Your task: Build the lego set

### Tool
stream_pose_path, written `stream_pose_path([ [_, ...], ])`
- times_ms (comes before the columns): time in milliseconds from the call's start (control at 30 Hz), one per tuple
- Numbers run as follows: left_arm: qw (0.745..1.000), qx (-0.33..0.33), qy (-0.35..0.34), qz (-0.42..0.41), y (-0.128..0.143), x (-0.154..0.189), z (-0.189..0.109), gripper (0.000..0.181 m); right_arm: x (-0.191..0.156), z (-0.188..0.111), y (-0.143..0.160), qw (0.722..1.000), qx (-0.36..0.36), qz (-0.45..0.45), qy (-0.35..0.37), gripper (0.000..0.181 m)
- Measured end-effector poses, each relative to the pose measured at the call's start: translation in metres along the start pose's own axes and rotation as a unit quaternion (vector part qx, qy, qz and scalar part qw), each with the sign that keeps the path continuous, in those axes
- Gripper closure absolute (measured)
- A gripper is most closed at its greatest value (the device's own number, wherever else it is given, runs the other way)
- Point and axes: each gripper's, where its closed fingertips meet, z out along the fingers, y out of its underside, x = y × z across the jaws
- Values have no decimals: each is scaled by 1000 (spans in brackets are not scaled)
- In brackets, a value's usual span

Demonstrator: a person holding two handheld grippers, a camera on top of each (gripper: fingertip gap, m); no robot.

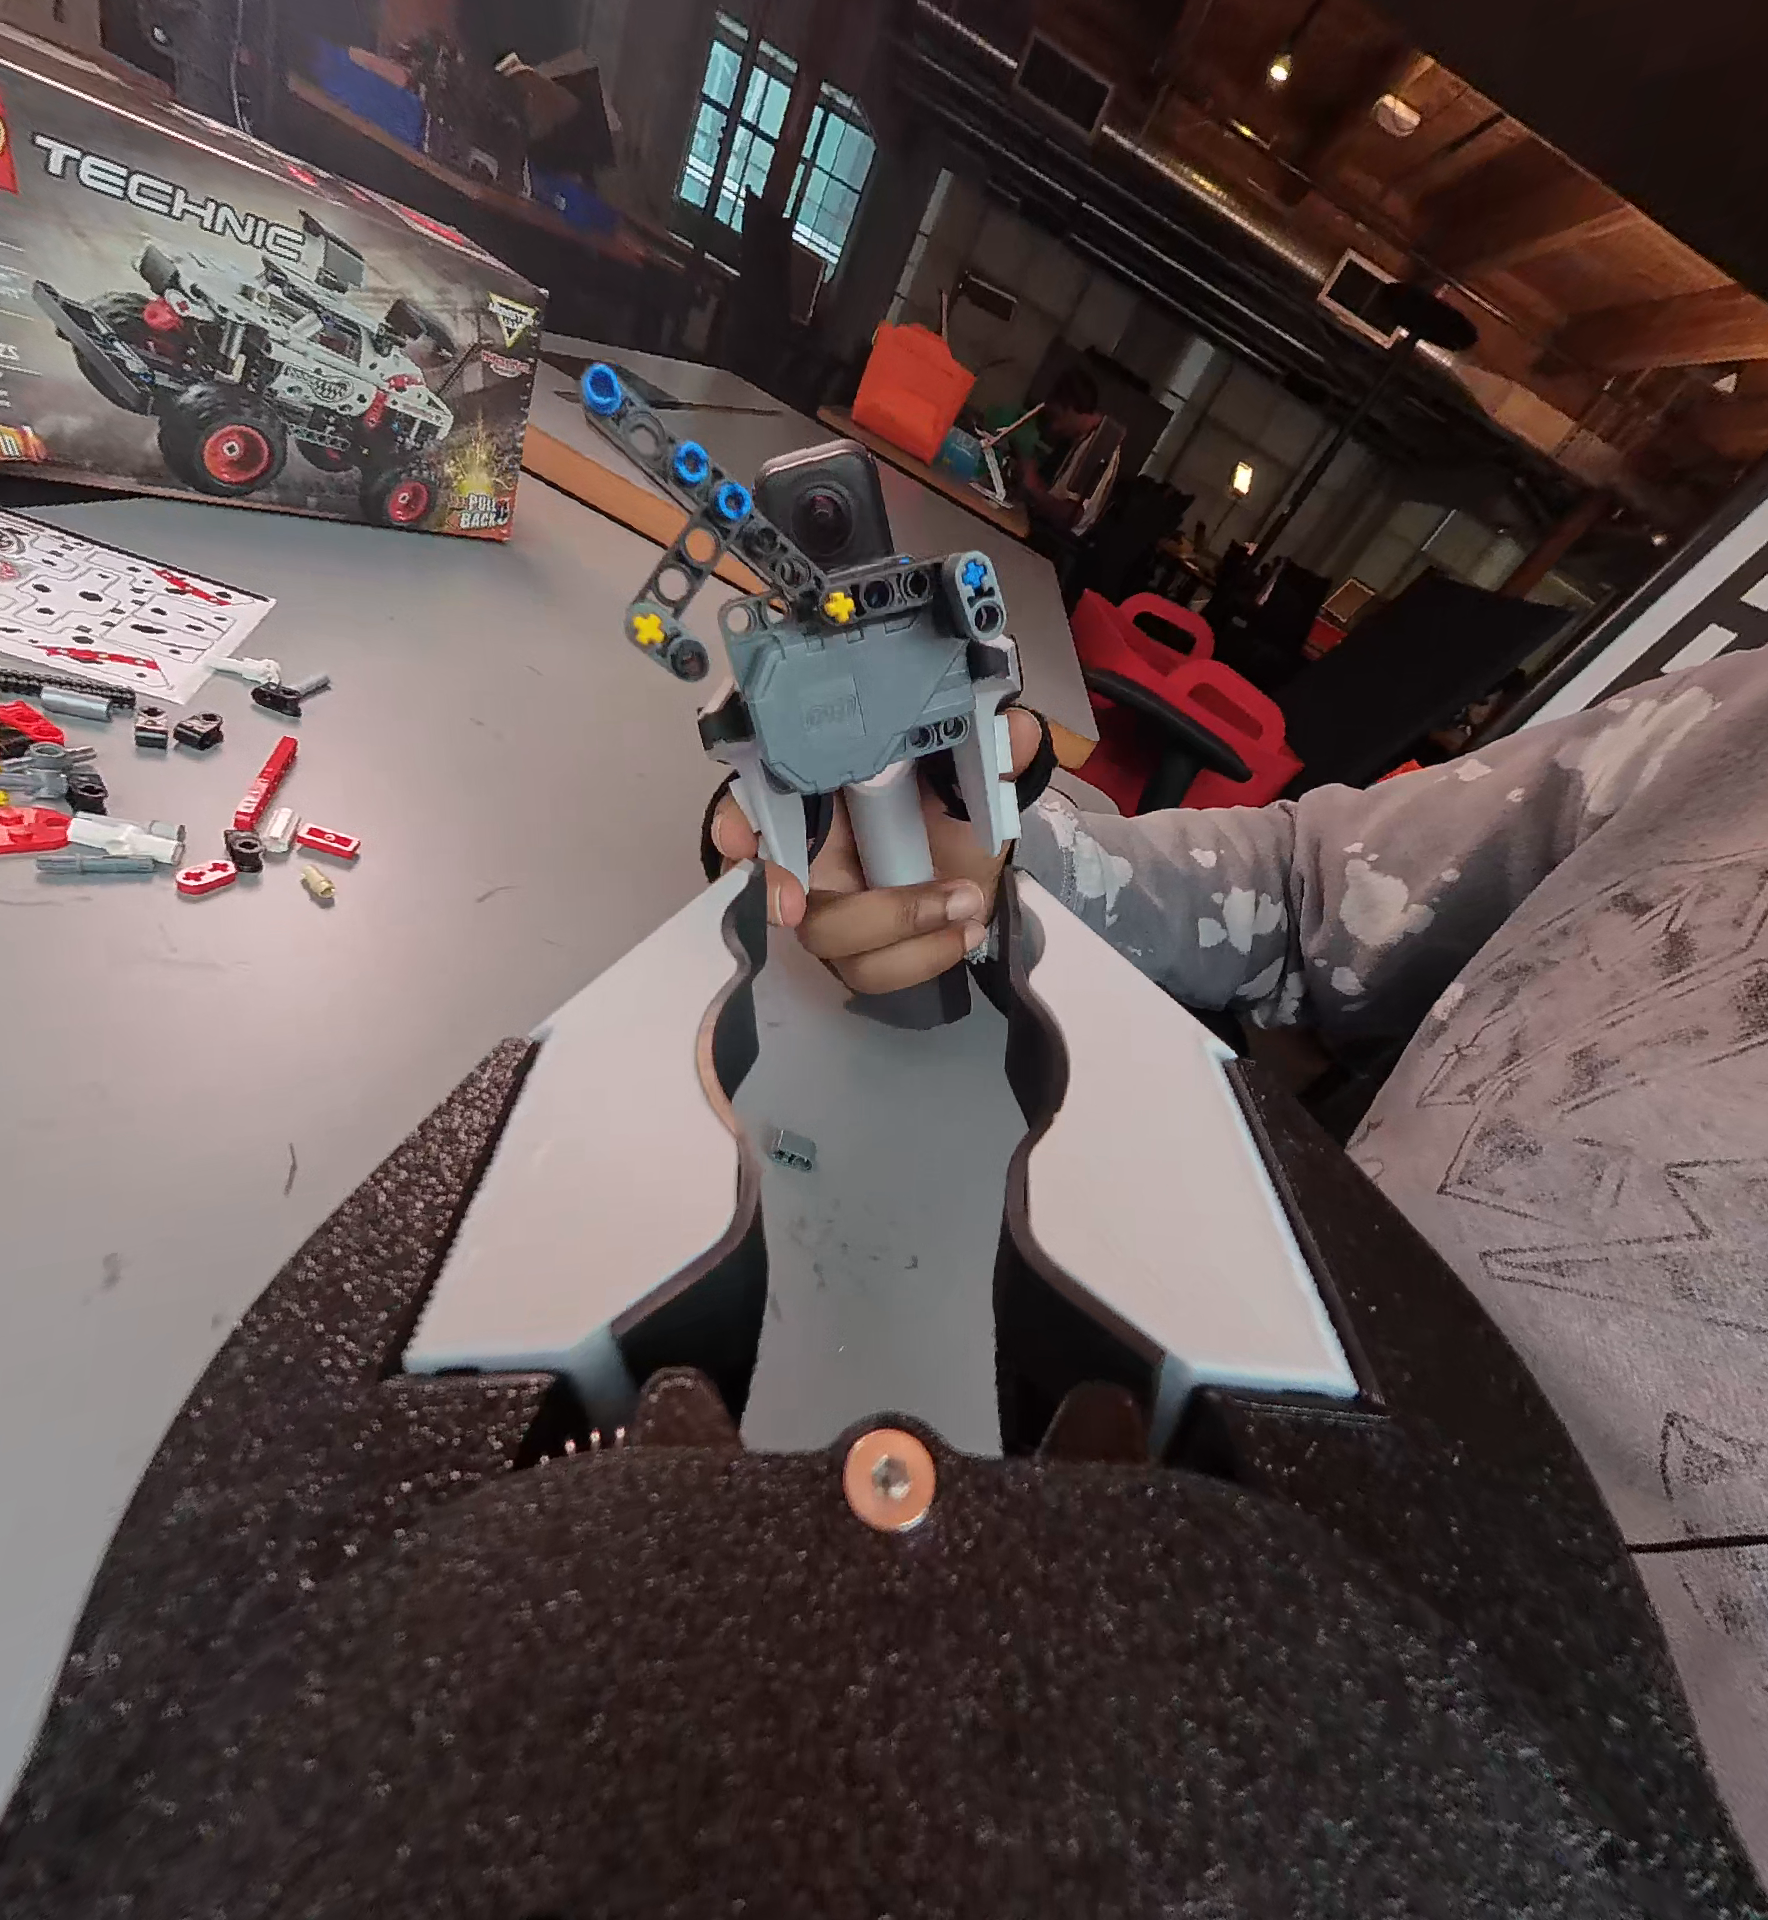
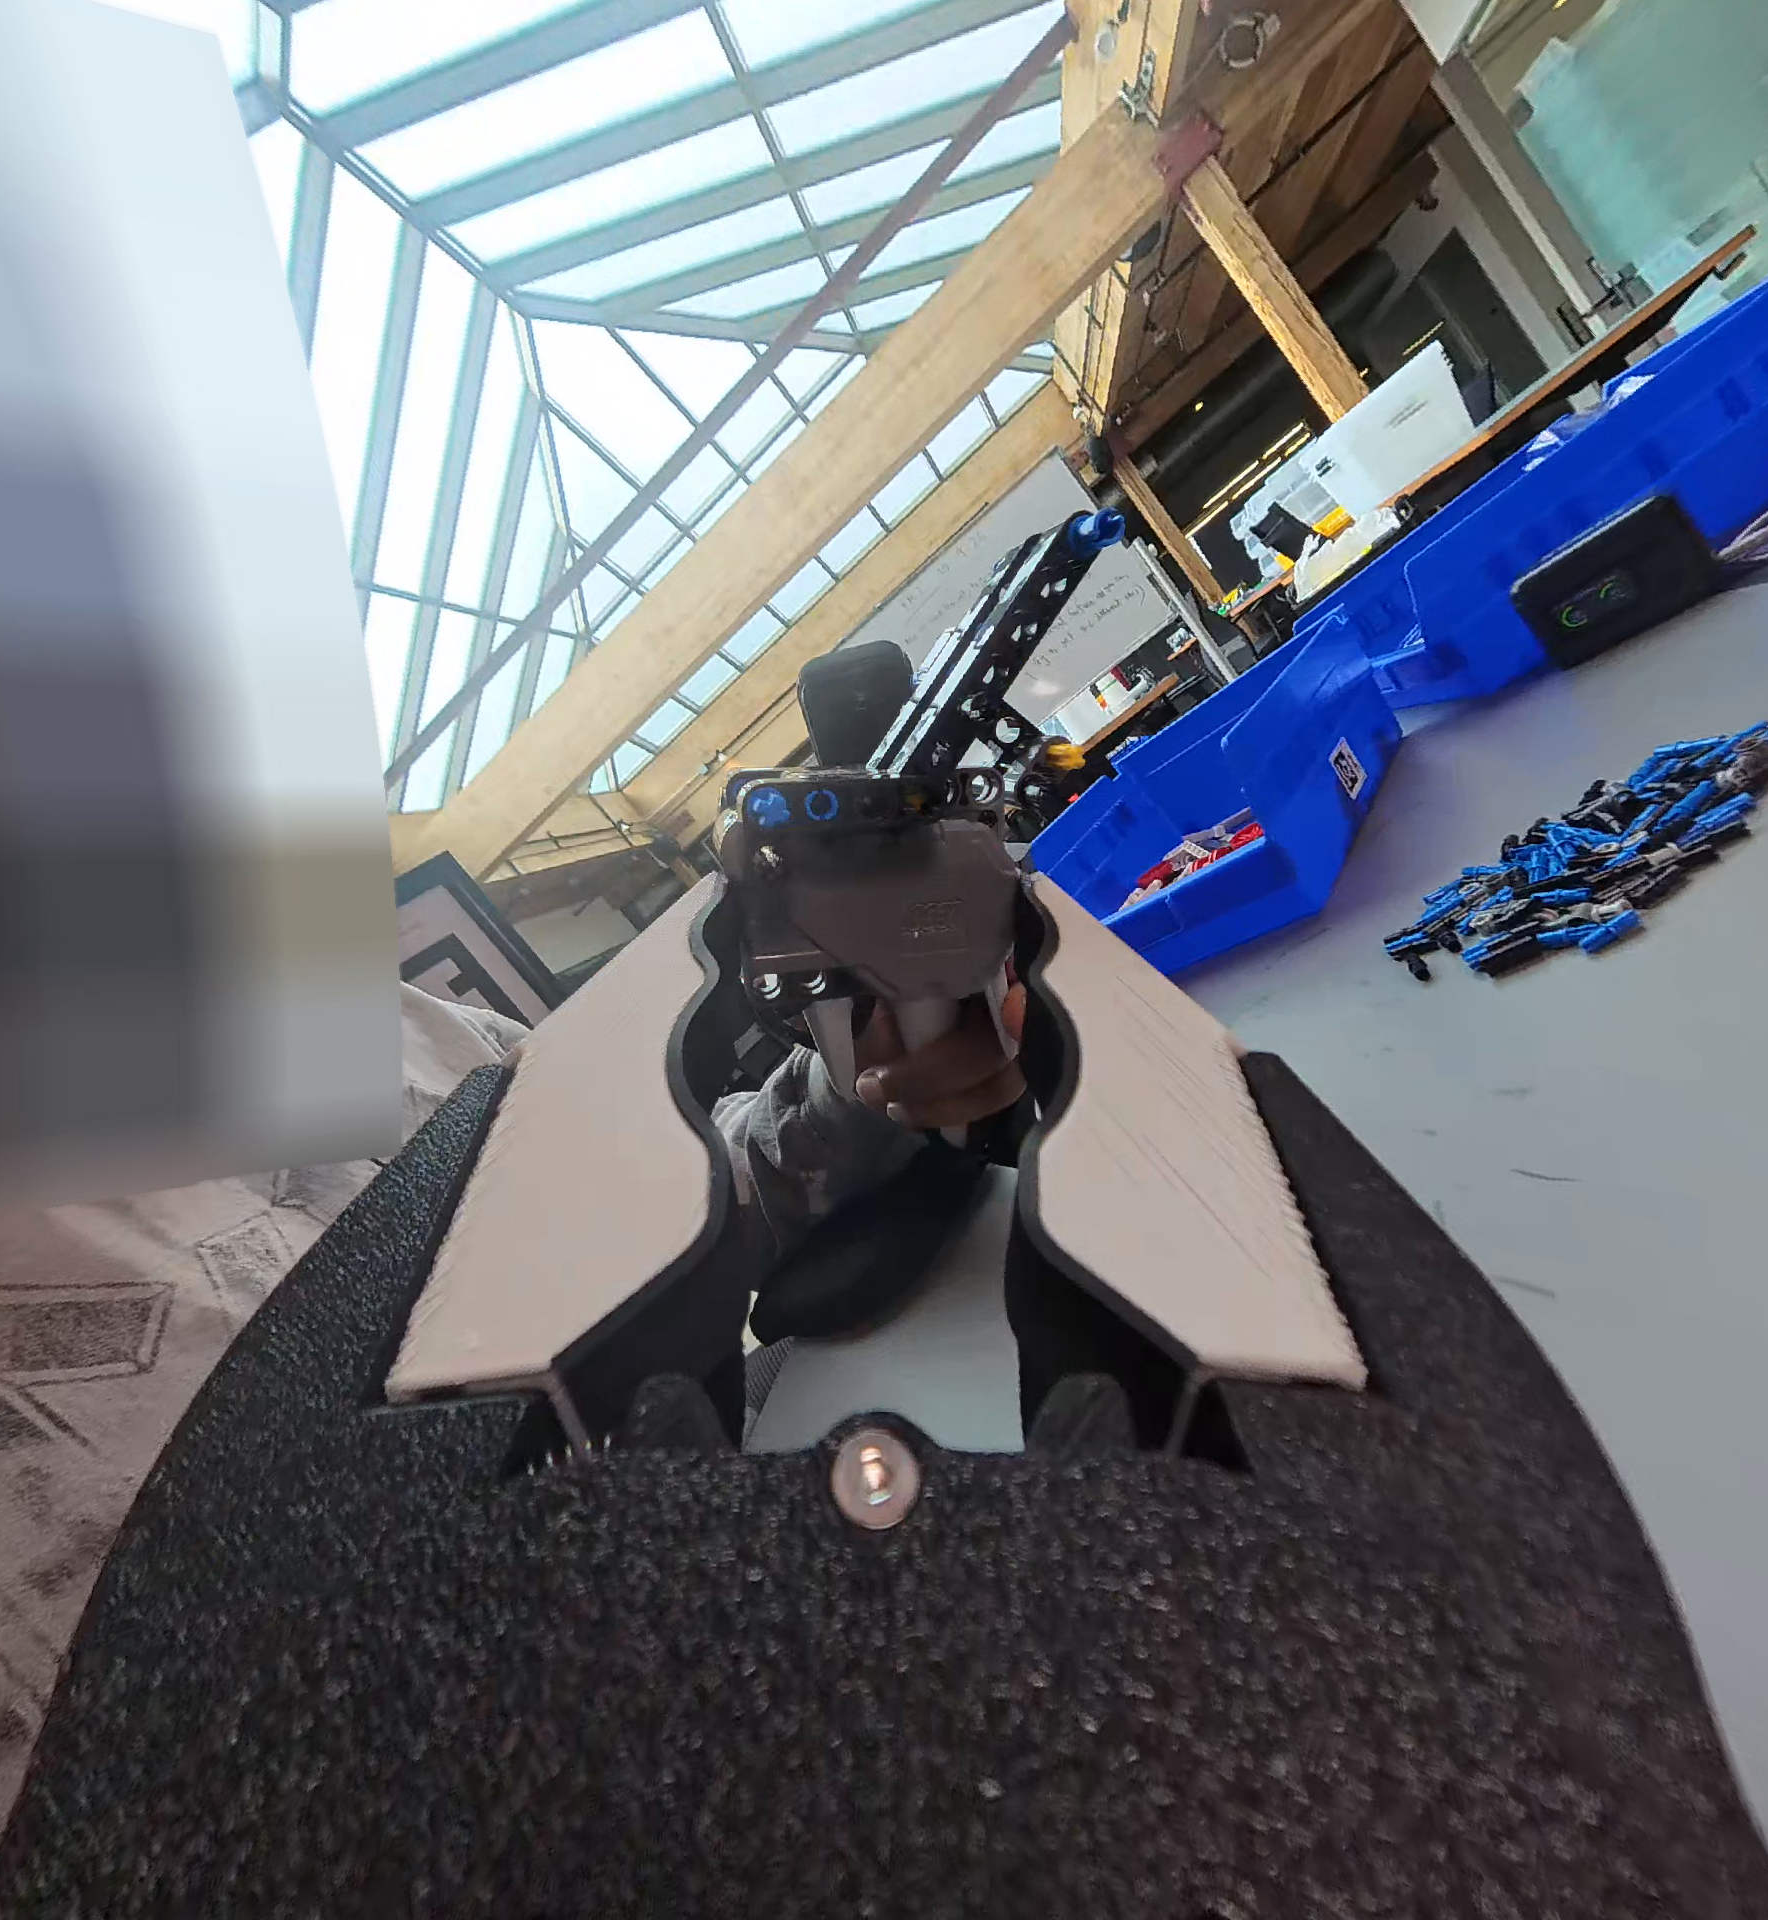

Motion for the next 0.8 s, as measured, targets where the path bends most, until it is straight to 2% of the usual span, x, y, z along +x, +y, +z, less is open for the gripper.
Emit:
stream_pose_path([
  [233, 999, 28, -3, -47, -6, -7, 0, 121, 5, 5, 14, 999, -35, -21, 17, 128],
  [333, 998, 24, -3, -53, -4, -9, 2, 102, 12, 8, 31, 991, -86, -92, 50, 128],
  [367, 999, 15, -6, -51, 0, -9, 4, 97, 15, 9, 40, 982, -115, -133, 66, 128],
  [533, 999, -34, -34, 16, 18, -13, 11, 103, 14, 17, 61, 943, -184, -265, 82, 128],
  [633, 996, -60, -39, 43, 26, -17, 9, 105, 20, 13, 67, 923, -217, -302, 103, 129],
  [700, 992, -85, -57, 70, 35, -27, 7, 105, 31, 5, 71, 893, -265, -336, 138, 129],
  [733, 989, -101, -69, 80, 40, -35, 5, 106, 37, -2, 70, 874, -293, -354, 155, 122],
  [800, 980, -159, -81, 82, 59, -46, 1, 106, 43, -24, 71, 845, -354, -362, 172, 119],
])
